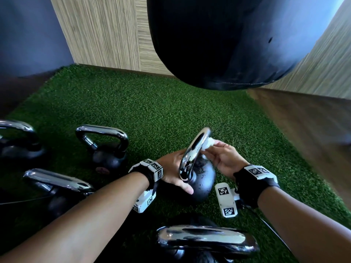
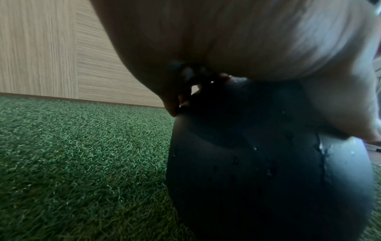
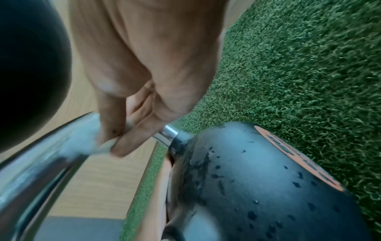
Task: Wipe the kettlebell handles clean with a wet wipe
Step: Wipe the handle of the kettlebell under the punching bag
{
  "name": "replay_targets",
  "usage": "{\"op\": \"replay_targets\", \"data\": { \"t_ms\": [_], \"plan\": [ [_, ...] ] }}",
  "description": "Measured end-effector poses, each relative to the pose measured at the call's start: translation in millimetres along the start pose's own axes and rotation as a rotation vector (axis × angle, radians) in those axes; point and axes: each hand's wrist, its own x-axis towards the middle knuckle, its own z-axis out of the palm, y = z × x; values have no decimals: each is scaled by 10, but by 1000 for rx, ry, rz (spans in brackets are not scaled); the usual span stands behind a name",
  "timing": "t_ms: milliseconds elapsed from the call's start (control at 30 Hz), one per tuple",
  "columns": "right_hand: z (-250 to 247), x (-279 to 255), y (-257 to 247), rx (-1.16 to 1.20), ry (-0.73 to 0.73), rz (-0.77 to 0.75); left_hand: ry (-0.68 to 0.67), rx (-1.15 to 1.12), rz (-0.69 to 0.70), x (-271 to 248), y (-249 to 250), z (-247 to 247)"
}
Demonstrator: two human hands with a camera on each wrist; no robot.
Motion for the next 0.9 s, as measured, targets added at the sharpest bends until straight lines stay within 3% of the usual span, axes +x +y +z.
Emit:
{"op": "replay_targets", "data": {
  "t_ms": [100, 167, 233, 333, 600, 733, 900],
  "plan": [
    [85, -49, -6, -20, 121, -72, -12, -27, -42, -8, -19, 21],
    [106, -56, 21, -264, 121, -154, -15, -81, -76, 18, -64, 42],
    [137, -51, 36, -529, 210, -259, -26, -109, -88, 1, -19, 31],
    [132, 49, 16, -550, 352, -379, -44, -36, -125, -5, 22, 8],
    [18, 341, 73, -710, 511, -399, 7, 181, -11, -38, 109, 7],
    [150, 343, 149, -609, 633, -317, -40, 328, 69, 3, 56, 42],
    [226, 341, 95, -755, 694, -282, -52, 435, 94, 24, 15, 86]
  ]
}}
